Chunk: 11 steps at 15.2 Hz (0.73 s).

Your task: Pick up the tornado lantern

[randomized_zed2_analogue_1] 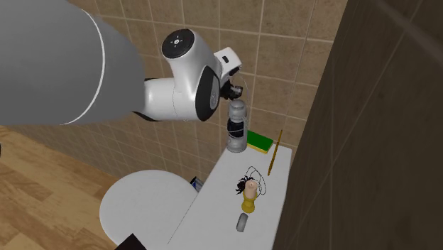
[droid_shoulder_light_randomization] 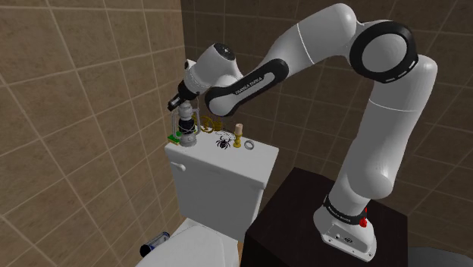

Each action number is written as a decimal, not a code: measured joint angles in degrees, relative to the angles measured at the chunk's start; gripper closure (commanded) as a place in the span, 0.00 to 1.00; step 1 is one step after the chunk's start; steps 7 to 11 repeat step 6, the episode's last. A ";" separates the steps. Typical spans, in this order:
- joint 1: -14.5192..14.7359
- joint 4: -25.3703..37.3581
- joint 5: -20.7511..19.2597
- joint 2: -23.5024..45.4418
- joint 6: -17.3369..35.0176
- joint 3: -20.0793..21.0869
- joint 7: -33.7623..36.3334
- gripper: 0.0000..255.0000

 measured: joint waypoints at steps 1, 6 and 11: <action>-0.24 0.29 0.94 -0.49 -0.77 0.32 -0.88 1.00; -0.56 2.10 3.35 -1.84 -3.90 1.03 -3.00 1.00; -0.56 2.10 3.35 -1.84 -3.90 1.03 -3.00 1.00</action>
